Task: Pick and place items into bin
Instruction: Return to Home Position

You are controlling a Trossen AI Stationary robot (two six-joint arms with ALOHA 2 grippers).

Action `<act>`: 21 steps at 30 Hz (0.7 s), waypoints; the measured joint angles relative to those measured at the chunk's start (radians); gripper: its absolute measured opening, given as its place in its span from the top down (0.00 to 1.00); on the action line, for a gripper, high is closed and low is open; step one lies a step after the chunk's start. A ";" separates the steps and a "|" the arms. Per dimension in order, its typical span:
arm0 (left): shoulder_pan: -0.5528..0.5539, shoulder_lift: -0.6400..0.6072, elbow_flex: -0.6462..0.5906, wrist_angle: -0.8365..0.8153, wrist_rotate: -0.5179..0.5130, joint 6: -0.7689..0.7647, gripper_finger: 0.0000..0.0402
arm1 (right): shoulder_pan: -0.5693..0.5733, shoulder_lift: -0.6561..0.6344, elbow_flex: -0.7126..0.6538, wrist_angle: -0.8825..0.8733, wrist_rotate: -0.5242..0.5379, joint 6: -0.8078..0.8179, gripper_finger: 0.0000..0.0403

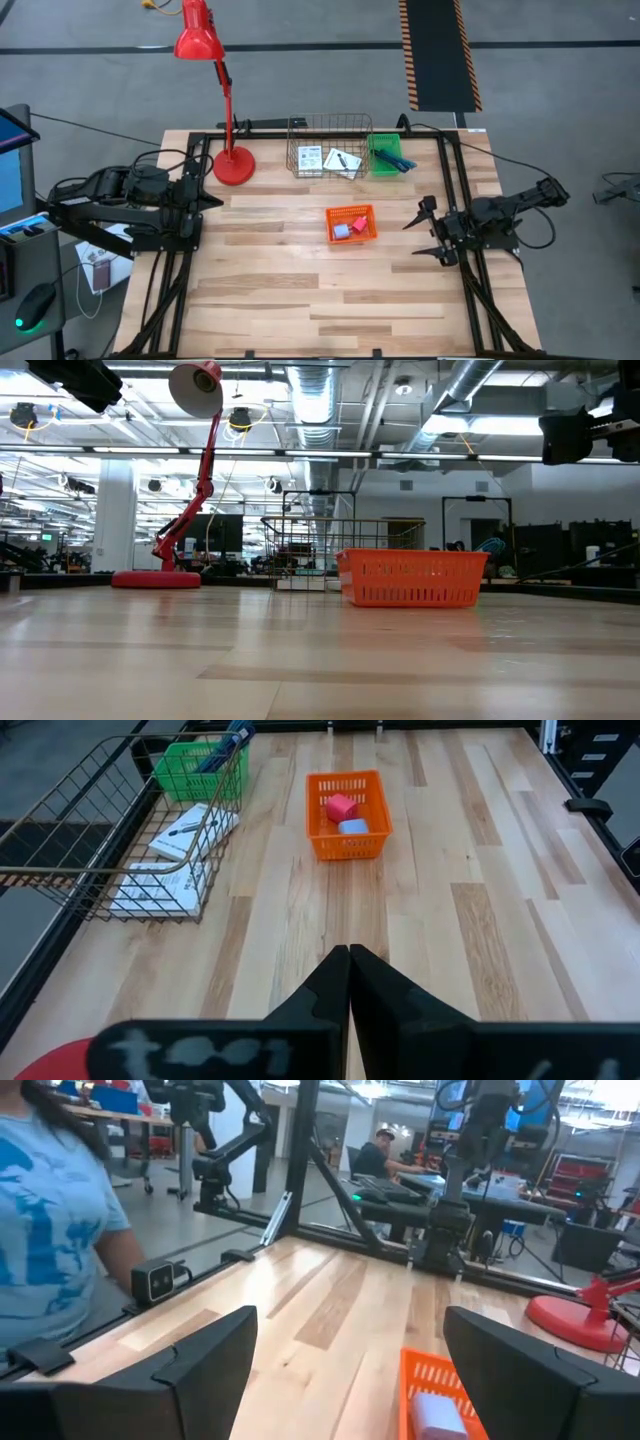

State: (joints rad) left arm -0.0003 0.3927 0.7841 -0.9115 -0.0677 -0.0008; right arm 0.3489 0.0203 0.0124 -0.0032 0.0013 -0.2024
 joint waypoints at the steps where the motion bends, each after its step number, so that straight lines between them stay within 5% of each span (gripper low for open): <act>1: 0.000 0.000 0.000 0.000 0.000 0.003 1.00 | 0.000 -0.001 0.000 0.000 0.000 0.000 0.21; 21: 0.000 0.000 0.000 0.000 0.000 -0.002 1.00 | 0.000 -0.001 0.000 -0.001 0.000 0.000 0.21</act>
State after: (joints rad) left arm -0.0004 0.3923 0.7841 -0.9113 -0.0673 -0.0027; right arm 0.3489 0.0196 0.0124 -0.0044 0.0010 -0.2020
